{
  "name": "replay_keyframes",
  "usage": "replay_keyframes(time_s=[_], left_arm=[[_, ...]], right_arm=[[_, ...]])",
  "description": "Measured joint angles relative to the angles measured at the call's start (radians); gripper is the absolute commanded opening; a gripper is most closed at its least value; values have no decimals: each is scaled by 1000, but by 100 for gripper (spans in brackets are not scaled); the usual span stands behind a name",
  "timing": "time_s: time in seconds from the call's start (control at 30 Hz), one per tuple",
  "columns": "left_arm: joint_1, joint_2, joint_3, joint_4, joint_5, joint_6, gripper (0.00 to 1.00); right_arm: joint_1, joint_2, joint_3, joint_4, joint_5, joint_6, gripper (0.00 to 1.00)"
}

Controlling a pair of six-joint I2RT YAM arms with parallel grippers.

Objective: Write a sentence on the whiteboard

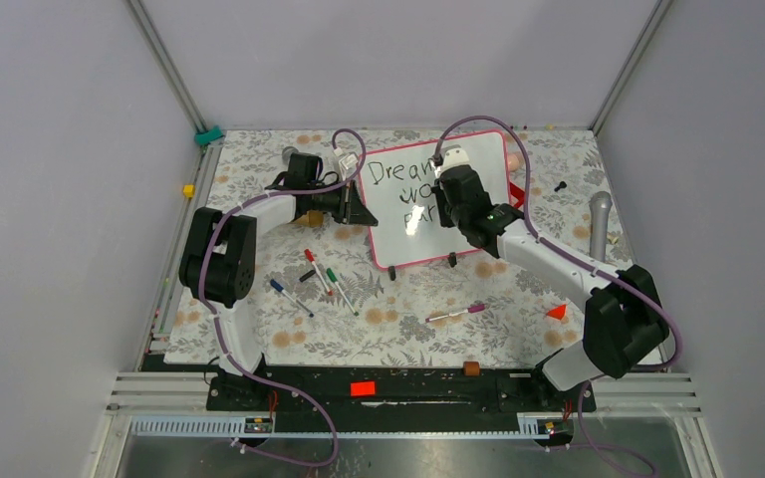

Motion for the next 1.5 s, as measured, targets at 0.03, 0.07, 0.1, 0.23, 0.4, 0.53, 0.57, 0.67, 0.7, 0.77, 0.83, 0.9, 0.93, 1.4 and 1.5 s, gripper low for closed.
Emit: replay_keyframes(time_s=[0.03, 0.07, 0.1, 0.23, 0.4, 0.53, 0.57, 0.67, 0.7, 0.77, 0.83, 0.9, 0.93, 1.4, 1.5], left_arm=[[0, 0, 0, 0, 0, 0, 0], [0, 0, 0, 0, 0, 0, 0], [0, 0, 0, 0, 0, 0, 0], [0, 0, 0, 0, 0, 0, 0], [0, 0, 0, -1, 0, 0, 0], [0, 0, 0, -1, 0, 0, 0], [0, 0, 0, -1, 0, 0, 0], [0, 0, 0, -1, 0, 0, 0], [0, 0, 0, -1, 0, 0, 0], [0, 0, 0, -1, 0, 0, 0], [0, 0, 0, -1, 0, 0, 0], [0, 0, 0, -1, 0, 0, 0], [0, 0, 0, -1, 0, 0, 0], [0, 0, 0, 0, 0, 0, 0], [0, 0, 0, 0, -1, 0, 0]], right_arm=[[0, 1, 2, -2, 0, 0, 0], [0, 2, 4, -2, 0, -1, 0], [0, 3, 5, -2, -1, -2, 0], [0, 4, 6, -2, -4, -4, 0], [0, 4, 6, -2, -9, -5, 0], [0, 4, 6, 0, -29, -7, 0], [0, 4, 6, 0, -31, -7, 0], [0, 4, 6, 0, -39, -7, 0], [0, 4, 6, 0, -43, -7, 0], [0, 4, 6, -1, -47, -7, 0], [0, 4, 6, -2, -47, -7, 0], [0, 4, 6, -2, -47, -7, 0], [0, 4, 5, -2, -47, -7, 0], [1, 2, -3, -6, -26, -8, 0], [1, 1, -3, -12, -16, -8, 0]])
